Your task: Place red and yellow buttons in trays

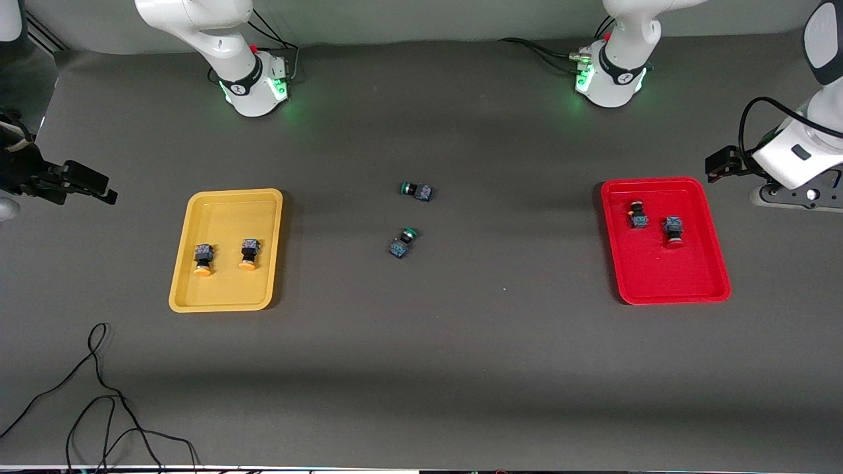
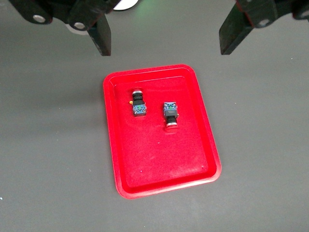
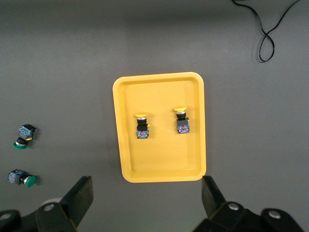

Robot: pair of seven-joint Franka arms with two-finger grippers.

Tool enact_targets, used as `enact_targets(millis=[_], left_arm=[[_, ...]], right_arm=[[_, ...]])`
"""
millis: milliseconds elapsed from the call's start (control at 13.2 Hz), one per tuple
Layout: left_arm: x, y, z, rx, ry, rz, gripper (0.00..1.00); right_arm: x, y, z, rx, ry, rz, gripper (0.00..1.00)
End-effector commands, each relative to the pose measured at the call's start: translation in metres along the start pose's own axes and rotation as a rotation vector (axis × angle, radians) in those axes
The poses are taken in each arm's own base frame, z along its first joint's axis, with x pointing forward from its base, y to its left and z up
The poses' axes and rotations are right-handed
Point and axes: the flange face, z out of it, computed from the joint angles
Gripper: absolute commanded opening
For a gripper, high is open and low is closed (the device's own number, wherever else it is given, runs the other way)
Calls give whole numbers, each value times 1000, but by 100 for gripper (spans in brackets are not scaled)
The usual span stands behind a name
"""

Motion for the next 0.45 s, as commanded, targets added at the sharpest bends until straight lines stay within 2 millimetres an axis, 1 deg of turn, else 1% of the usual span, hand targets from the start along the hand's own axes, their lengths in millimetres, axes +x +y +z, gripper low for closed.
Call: enact_targets(millis=[0, 151, 378], left_arm=[[0, 1, -3, -14, -10, 13, 100], [0, 1, -3, -14, -10, 13, 100], [0, 2, -3, -14, -10, 15, 100]], right_arm=[[-4, 1, -8, -47, 0, -28, 100], [-4, 0, -8, -48, 0, -27, 100], [-4, 4, -7, -48, -1, -24, 100]])
